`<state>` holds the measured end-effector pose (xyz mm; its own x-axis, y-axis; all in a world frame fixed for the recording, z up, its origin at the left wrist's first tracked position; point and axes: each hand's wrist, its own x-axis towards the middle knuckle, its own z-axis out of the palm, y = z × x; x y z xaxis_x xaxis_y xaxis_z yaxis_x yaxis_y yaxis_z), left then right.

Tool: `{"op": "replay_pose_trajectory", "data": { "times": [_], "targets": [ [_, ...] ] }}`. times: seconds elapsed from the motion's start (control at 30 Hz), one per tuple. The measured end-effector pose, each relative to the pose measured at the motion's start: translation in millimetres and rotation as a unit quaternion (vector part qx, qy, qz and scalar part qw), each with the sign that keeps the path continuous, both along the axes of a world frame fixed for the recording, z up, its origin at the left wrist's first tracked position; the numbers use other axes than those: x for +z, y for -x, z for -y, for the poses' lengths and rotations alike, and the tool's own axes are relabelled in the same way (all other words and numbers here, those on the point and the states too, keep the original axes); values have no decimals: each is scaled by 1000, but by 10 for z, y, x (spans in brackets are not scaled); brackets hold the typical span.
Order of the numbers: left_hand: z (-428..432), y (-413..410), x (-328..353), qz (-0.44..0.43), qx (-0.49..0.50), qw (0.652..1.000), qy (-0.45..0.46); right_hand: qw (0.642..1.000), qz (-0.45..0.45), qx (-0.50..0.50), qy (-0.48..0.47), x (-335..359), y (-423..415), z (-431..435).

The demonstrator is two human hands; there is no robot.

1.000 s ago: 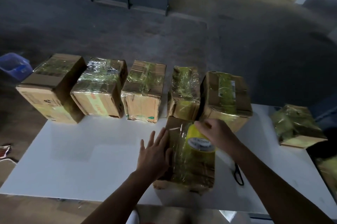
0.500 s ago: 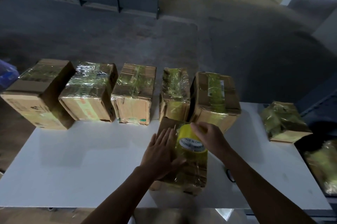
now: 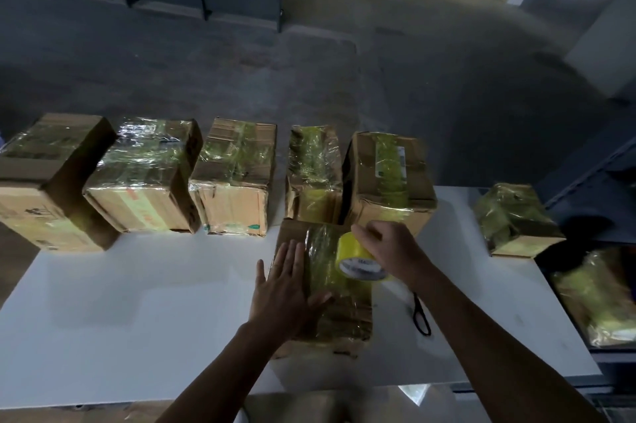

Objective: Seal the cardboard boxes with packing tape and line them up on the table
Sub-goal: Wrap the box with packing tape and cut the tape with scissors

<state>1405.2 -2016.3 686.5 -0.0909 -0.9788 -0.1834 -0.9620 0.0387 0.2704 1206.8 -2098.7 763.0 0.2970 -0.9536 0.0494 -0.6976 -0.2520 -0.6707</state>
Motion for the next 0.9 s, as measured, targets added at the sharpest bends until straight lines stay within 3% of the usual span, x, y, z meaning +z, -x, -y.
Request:
{"op": "replay_pose_trajectory", "data": {
  "times": [0.1, 0.27, 0.43, 0.57, 0.63, 0.7, 0.8, 0.9],
  "targets": [
    [29, 14, 19, 6, -1, 1000, -9, 994, -70, 20, 82, 0, 143, 50],
    [99, 185, 253, 19, -9, 1000, 0, 992, -77, -22, 99, 5, 55, 17],
    [140, 548, 234, -91, -74, 991, 64, 995, -64, -32, 74, 2, 92, 15],
    [133, 514, 43, -42, -64, 996, 47, 995, 59, -55, -52, -98, 306, -35],
    [139, 514, 20, -28, -66, 997, 42, 990, 107, -61, -71, -136, 326, -66],
    [148, 525, 19, -16, -70, 997, 40, 995, 71, -55, -40, -120, 324, -21],
    [151, 511, 10, -6, -71, 997, 37, 996, -61, -37, 54, -90, 500, 74],
    [149, 515, 25, 1, -82, 996, 38, 987, -152, -40, 45, -210, 732, 35]
  ]
}}
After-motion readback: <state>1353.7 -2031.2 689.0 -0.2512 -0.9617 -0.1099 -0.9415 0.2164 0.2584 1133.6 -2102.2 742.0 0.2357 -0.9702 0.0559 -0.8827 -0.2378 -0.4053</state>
